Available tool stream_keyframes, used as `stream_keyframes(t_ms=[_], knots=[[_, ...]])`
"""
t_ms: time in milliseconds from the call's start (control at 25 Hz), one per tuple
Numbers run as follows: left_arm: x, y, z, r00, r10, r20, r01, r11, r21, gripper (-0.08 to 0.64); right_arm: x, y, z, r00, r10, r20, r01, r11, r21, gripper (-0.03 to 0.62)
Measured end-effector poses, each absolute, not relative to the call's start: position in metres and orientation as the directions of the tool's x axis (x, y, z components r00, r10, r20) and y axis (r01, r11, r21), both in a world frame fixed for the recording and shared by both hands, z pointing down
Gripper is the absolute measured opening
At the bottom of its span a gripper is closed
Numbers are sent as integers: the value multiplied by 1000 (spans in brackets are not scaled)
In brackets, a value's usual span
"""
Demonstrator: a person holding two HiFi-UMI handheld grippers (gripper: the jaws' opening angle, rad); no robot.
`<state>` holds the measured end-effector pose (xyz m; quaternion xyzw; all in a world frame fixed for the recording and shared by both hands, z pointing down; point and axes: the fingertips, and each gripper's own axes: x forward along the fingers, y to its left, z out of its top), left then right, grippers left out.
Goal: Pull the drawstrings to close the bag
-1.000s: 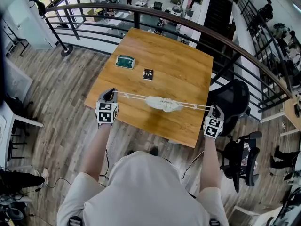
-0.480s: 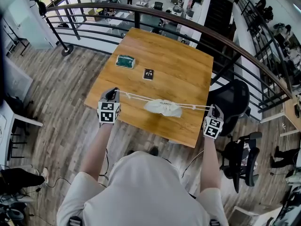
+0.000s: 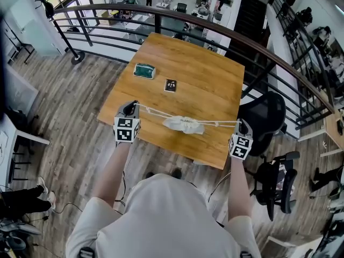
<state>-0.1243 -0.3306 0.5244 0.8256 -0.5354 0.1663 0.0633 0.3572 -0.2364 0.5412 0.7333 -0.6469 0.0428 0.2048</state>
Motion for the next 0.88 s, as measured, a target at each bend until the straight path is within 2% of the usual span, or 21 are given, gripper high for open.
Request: stream_keyframes(t_ms=[880], knots=[[-82, -313, 505, 491, -818, 299, -853, -521, -24, -6, 290, -236, 509, 25, -959, 282, -977, 35, 208, 6]])
